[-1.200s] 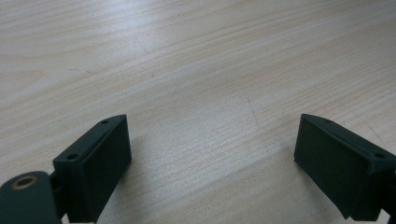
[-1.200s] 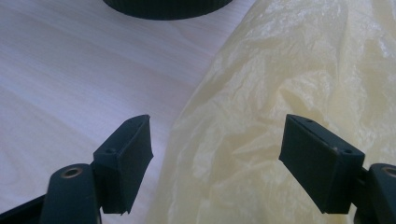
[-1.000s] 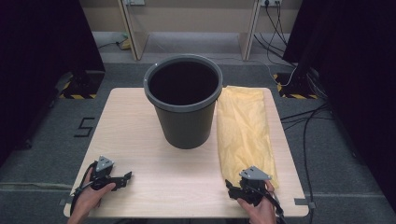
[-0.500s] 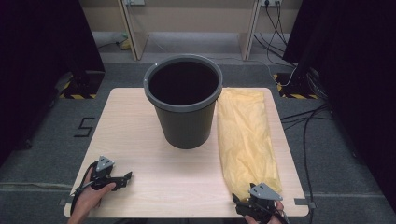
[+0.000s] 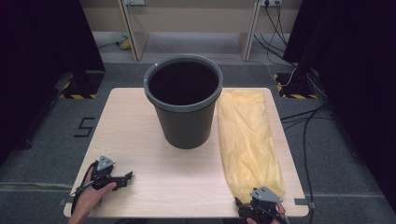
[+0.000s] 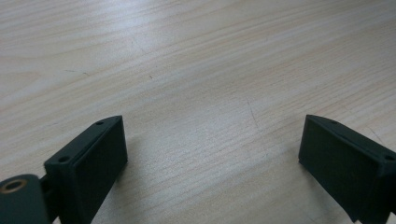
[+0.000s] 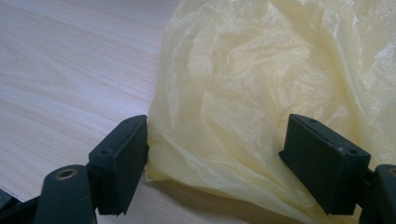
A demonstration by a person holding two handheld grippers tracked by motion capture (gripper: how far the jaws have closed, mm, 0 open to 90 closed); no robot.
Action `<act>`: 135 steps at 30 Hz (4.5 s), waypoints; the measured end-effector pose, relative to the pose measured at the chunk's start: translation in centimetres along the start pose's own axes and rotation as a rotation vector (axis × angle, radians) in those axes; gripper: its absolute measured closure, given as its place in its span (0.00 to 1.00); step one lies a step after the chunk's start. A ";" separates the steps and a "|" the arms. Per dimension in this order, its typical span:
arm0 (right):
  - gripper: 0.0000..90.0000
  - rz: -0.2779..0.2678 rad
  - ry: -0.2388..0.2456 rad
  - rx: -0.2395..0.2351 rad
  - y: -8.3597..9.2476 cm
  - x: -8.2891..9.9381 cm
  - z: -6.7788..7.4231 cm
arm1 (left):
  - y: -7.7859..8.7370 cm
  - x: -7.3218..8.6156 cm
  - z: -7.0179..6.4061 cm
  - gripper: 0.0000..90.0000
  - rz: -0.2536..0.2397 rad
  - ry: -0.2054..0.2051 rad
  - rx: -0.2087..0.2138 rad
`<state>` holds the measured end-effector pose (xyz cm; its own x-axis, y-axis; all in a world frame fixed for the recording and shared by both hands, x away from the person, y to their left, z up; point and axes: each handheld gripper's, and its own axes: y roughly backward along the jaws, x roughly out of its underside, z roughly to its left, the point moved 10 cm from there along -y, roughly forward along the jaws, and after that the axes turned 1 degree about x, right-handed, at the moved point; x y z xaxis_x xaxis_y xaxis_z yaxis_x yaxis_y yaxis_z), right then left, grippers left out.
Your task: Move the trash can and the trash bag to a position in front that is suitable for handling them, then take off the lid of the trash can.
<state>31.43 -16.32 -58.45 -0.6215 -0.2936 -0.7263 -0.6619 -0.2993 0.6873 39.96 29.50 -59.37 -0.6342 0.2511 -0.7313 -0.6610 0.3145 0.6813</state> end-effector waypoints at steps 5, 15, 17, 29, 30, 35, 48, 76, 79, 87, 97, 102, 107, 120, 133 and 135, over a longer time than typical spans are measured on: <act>0.25 -0.004 0.005 0.003 0.0 0.0 0.1 | 0.0 0.0 0.0 0.08 0.000 0.000 0.000; 0.24 -0.006 0.010 0.000 -0.1 0.0 0.0 | 0.3 -0.3 0.3 0.17 -0.032 0.029 0.028; 0.24 -0.007 0.010 -0.001 -0.1 0.0 0.0 | 0.5 -0.4 0.6 0.17 -0.040 0.068 0.041; 0.23 -0.004 0.011 -0.002 0.0 0.1 0.1 | 3.8 -7.8 -0.8 0.17 -0.149 0.144 0.182; 0.23 -0.003 0.010 -0.003 0.0 0.1 0.1 | 3.8 -8.4 -0.7 0.17 -0.147 0.146 0.185; 0.23 -0.006 0.013 -0.006 -0.1 0.1 0.1 | 3.7 -11.2 -0.3 0.17 -0.138 0.139 0.205; 0.23 -0.009 0.015 -0.008 -0.1 0.1 0.1 | 4.0 -17.4 0.9 0.17 -0.136 0.165 0.196; 0.22 -0.012 0.020 -0.010 -0.1 0.0 0.1 | 5.8 -30.6 -0.4 0.22 -0.199 0.189 0.206; 0.22 -0.013 0.022 -0.011 -0.1 0.0 0.1 | 5.7 -31.5 -0.4 0.23 -0.191 0.177 0.174; 0.22 -0.013 0.023 -0.012 -0.1 0.0 0.1 | 5.8 -33.9 -0.5 0.24 -0.202 0.168 0.127; 0.22 -0.014 0.022 -0.013 -0.1 0.0 0.1 | 3.7 -35.4 -1.6 0.28 -0.166 0.149 0.070; 0.21 -0.012 0.027 -0.015 -0.2 0.0 0.1 | 2.4 -35.6 -2.0 0.39 -0.133 0.148 0.051; 0.21 -0.013 0.027 -0.016 -0.2 0.0 0.3 | 1.3 -35.8 -2.1 0.49 -0.108 0.127 -0.003; 0.21 -0.014 0.031 -0.020 -0.2 0.0 0.4 | 0.3 -36.1 -2.8 0.69 -0.047 0.056 -0.089; 0.21 -0.013 0.032 -0.029 -0.2 0.0 0.5 | 0.0 -36.2 -2.6 0.75 -0.031 0.051 -0.123; 0.21 -0.013 0.031 -0.029 -0.2 0.0 0.6 | 0.2 -36.4 -2.5 0.79 -0.041 0.052 -0.123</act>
<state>31.33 -15.75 -58.60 -0.5995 -0.3178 -0.7346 -0.6566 -0.3295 0.6784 61.92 18.18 -32.54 -0.6233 0.1911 -0.7583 -0.7293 0.2078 0.6519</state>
